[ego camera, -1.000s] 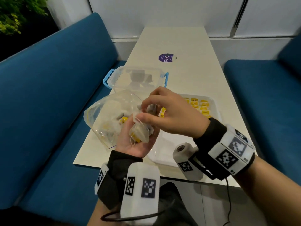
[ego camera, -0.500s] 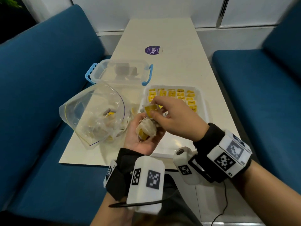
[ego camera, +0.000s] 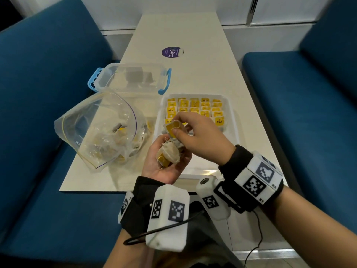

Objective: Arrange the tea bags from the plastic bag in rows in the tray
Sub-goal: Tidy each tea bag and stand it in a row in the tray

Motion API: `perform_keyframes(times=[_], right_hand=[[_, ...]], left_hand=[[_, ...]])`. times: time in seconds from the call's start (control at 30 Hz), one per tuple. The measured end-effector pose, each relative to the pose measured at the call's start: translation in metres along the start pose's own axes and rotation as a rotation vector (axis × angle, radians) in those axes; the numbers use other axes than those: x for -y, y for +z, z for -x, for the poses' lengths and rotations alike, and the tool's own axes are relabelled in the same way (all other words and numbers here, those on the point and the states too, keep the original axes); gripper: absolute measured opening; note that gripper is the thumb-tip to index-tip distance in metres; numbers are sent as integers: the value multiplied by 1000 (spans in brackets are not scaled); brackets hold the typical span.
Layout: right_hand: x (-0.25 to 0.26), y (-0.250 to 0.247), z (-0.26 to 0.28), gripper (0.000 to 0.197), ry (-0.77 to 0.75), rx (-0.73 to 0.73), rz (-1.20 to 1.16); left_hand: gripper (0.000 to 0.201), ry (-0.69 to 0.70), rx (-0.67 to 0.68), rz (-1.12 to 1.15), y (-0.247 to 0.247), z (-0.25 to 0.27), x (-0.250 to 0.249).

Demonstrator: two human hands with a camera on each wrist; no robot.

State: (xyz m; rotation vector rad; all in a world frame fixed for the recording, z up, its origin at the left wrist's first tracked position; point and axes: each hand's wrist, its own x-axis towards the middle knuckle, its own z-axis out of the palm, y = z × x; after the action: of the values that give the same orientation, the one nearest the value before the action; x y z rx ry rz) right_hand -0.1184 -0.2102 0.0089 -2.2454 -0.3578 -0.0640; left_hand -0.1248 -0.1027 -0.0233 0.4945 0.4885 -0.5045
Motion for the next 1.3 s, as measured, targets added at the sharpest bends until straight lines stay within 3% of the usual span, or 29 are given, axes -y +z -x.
perform_keyframes(times=[0.23, 0.37, 0.53, 0.63, 0.77, 0.87, 1.0, 1.13, 1.23, 1.3], right_hand=[[4, 5, -5, 9, -16, -69, -27], [5, 4, -4, 5, 3, -81, -133], [2, 1, -5, 10, 29, -150, -180], [0, -2, -6, 12, 50, -183, -226], [-3, -12, -10, 3, 47, -209, -154], [-5, -20, -17, 10, 41, -168, -150], [-5, -36, -28, 6, 88, 33, -206], [-7, -46, -38, 21, 81, 102, 238], [-9, -47, -43, 20, 103, 205, 120], [-11, -45, -46, 19, 106, 161, 158]], left_hand=[[25, 20, -22, 12, 1, 1, -6], [15, -10, -25, 98, 1, 3, -7], [27, -51, 26, 167, -5, -2, -10], [19, -58, 33, 177, -5, -4, -12], [20, -95, 16, 197, -5, -5, -17], [25, -160, 14, 225, -10, -7, -21], [22, -181, 0, 215, -14, -8, -25], [20, -166, 25, 234, -19, -6, -27], [20, -158, 29, 241, -24, -3, -30], [22, -133, 6, 263, -28, -1, -31]])
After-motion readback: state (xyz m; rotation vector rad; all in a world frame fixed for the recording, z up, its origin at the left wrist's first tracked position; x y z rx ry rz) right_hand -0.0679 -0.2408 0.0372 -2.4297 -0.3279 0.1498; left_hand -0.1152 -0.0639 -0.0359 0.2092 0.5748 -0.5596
